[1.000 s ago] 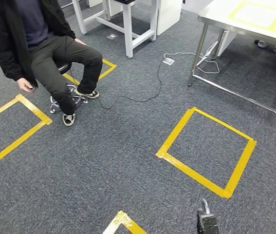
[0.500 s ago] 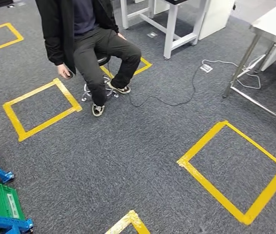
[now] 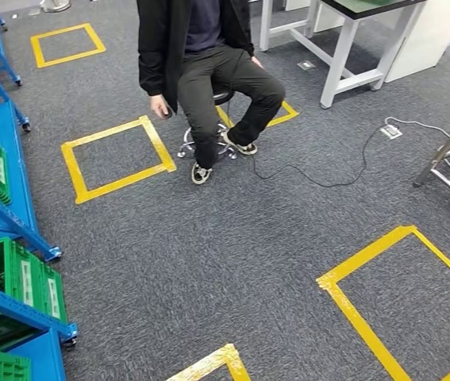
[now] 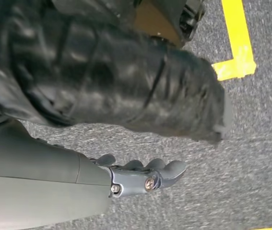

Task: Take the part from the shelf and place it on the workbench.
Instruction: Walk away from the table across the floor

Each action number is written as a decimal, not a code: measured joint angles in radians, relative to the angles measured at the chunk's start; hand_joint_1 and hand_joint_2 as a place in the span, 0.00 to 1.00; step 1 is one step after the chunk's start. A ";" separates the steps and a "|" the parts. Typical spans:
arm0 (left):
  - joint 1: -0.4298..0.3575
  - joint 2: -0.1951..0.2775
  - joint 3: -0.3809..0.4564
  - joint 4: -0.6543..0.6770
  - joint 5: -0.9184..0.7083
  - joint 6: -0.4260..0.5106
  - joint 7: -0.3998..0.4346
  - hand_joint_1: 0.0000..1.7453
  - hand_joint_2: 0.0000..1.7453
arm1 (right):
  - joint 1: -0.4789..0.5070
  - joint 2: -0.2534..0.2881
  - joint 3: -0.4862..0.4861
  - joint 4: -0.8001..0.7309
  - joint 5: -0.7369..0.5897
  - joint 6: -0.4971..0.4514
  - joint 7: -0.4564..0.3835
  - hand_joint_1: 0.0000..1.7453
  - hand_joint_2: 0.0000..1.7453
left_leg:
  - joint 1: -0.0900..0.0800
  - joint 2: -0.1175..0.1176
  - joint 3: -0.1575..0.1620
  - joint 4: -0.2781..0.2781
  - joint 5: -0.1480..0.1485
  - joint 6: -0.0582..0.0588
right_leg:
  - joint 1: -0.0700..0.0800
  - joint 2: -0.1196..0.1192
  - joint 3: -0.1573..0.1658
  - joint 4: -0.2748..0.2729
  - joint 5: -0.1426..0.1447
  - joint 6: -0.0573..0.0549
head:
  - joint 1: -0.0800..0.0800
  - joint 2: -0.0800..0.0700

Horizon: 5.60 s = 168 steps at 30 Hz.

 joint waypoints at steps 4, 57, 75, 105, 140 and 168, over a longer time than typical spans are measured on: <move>0.003 -0.003 -0.004 0.004 0.001 0.000 0.000 0.00 1.00 | -0.008 -0.003 0.005 0.009 0.002 0.000 0.000 0.00 0.00 | 0.003 -0.035 0.002 -0.016 0.011 0.024 | -0.008 0.045 -0.020 0.061 -0.048 0.021 | 0.008 0.000; 0.001 -0.009 -0.038 0.015 0.037 0.000 -0.001 0.00 1.00 | -0.006 -0.013 0.013 0.039 0.008 -0.002 0.011 0.00 1.00 | 0.003 -0.027 -0.071 0.146 -0.039 -0.024 | -0.006 0.033 -0.018 0.005 0.014 -0.027 | -0.004 0.000; -0.005 -0.006 -0.048 0.015 0.048 -0.001 -0.002 0.00 1.00 | -0.011 -0.013 0.014 0.040 0.012 -0.001 0.010 0.00 1.00 | -0.001 -0.159 0.000 -0.002 0.012 0.016 | -0.021 0.192 -0.049 0.035 0.022 0.016 | 0.020 0.000; -0.006 -0.006 -0.060 0.016 0.057 0.000 0.000 0.00 1.00 | -0.009 -0.015 0.020 0.041 0.020 0.003 0.017 0.00 1.00 | -0.003 -0.150 -0.007 0.007 0.012 0.024 | -0.016 0.195 -0.071 0.056 0.021 0.005 | 0.015 0.000; 0.002 -0.009 -0.075 0.018 0.075 0.000 0.001 0.00 1.00 | -0.010 -0.015 0.026 0.041 0.026 0.002 0.014 0.00 1.00 | 0.004 -0.161 -0.024 0.017 0.012 -0.006 | -0.023 0.160 -0.050 0.033 0.027 -0.009 | 0.010 0.000; -0.002 -0.011 -0.077 0.019 0.087 -0.001 0.001 0.00 1.00 | -0.010 -0.016 0.027 0.041 0.027 0.003 0.014 0.00 1.00 | 0.000 -0.170 -0.009 0.004 0.021 0.014 | -0.015 0.183 -0.038 0.032 0.018 0.003 | 0.016 0.000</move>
